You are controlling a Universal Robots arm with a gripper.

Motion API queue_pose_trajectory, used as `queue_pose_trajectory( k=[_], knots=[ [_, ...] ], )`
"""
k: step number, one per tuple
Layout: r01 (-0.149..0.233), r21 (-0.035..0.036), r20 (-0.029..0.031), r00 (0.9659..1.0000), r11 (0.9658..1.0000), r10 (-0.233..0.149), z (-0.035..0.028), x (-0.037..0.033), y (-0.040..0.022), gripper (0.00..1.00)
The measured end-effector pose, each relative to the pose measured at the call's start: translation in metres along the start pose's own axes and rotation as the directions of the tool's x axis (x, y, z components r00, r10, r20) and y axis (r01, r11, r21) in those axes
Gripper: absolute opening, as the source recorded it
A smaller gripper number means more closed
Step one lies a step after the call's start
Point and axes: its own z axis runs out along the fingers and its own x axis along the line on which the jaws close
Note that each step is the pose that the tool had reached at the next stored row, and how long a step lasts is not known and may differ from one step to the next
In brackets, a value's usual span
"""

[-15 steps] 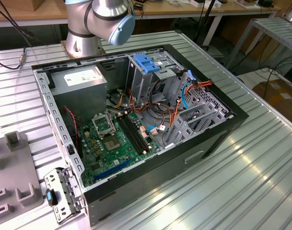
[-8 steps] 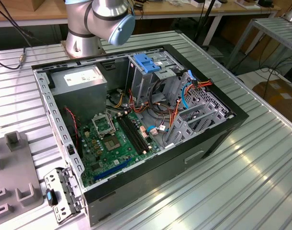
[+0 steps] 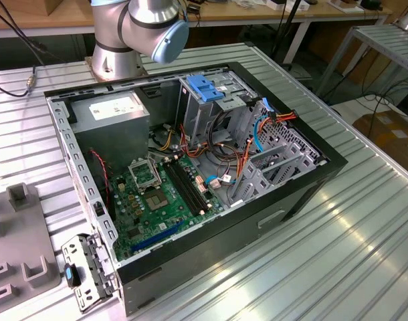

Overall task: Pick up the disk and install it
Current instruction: 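Pick up the disk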

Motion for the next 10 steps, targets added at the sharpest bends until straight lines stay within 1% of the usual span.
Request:
queue_pose_trajectory(
  k=[6, 10],
  knots=[
    [0.033, -0.0008, 0.0004, 0.9995, 0.9995, -0.033, 0.0000, 0.0000, 0.0000, 0.11],
    [0.056, -0.0013, 0.0009, 0.9984, 0.9984, -0.056, 0.0000, 0.0000, 0.0000, 0.11]
  ],
)
